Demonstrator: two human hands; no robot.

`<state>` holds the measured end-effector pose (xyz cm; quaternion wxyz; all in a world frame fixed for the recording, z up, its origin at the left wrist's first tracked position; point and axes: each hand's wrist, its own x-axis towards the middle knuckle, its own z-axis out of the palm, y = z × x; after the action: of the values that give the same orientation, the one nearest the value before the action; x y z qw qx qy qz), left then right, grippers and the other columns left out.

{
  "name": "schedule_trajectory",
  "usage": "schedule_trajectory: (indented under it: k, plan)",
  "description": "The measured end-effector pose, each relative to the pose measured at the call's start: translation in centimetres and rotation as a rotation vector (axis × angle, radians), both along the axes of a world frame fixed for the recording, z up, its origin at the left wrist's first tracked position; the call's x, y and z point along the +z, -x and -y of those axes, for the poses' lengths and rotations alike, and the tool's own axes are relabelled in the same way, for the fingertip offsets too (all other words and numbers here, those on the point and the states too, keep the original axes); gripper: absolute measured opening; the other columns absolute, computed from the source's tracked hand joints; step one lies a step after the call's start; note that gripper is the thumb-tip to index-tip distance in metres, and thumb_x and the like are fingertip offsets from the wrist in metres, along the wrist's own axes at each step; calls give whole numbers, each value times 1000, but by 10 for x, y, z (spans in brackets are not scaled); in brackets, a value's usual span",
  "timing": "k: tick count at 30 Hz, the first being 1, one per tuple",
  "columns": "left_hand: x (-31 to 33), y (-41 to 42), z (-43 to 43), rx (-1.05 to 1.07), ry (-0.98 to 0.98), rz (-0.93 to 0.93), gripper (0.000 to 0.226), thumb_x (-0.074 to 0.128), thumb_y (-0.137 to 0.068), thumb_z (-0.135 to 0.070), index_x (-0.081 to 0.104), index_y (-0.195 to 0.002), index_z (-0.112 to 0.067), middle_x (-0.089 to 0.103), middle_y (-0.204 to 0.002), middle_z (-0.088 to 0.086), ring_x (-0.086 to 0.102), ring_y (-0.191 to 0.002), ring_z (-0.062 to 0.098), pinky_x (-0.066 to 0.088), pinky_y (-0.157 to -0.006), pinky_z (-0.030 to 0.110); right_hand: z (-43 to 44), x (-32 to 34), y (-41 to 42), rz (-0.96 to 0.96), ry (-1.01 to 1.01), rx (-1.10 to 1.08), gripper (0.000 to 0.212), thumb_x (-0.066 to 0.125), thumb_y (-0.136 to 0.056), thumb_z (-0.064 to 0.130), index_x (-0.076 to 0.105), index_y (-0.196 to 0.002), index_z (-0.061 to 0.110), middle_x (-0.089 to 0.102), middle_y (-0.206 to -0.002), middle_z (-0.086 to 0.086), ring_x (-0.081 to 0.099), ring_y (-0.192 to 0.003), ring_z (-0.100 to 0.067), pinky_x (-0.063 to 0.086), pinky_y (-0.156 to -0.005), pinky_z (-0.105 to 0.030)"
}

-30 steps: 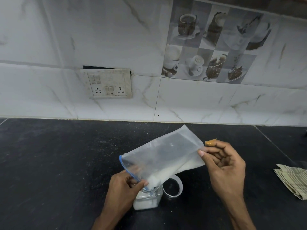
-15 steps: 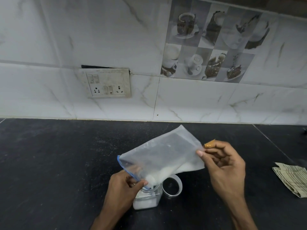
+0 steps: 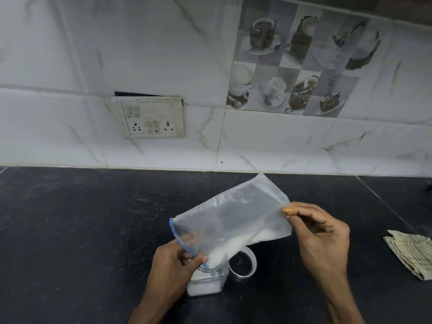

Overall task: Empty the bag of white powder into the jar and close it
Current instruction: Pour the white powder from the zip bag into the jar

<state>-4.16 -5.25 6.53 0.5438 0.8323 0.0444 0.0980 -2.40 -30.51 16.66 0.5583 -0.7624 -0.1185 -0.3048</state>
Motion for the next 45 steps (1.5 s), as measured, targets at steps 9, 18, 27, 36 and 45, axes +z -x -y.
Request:
schedule_trajectory:
  k: [9,18,27,36,45]
  plan:
    - [2,0,1,-4,12,-9,23,92,-61,-17,71,-58,-26,71,-61,-8,60,-49,2,49,-50,21,-2,1,1,22,-1,-2,49,74,-77,-9,78,-90,37,76,-89,24,73,-89,-3,55,-80,-11]
    - [-3,0,0,4,16,-8,18,92,-62,-18,74,-65,-21,73,-64,-4,68,-56,18,58,-57,42,-3,0,-2,33,-6,-1,33,74,-76,-13,75,-86,19,75,-88,25,72,-88,-2,54,-79,-10]
    - [0,1,1,5,12,0,21,92,-61,-17,73,-62,-25,70,-59,-8,58,-48,3,51,-50,27,-3,2,-3,49,-6,15,28,74,-77,-6,76,-88,20,77,-91,19,73,-89,-4,55,-81,-12]
    - [-3,1,0,13,28,2,17,91,-62,-17,75,-65,-21,73,-61,-5,62,-51,7,53,-52,29,-2,3,2,-56,30,142,57,74,-76,-14,73,-115,28,73,-116,17,69,-110,-4,55,-91,-17]
    - [-4,0,0,11,-2,7,15,91,-62,-21,76,-64,-19,72,-59,-3,59,-48,4,49,-50,23,-8,5,3,-98,-179,66,58,77,-74,-2,62,-119,30,79,-86,0,75,-81,-11,58,-81,-17]
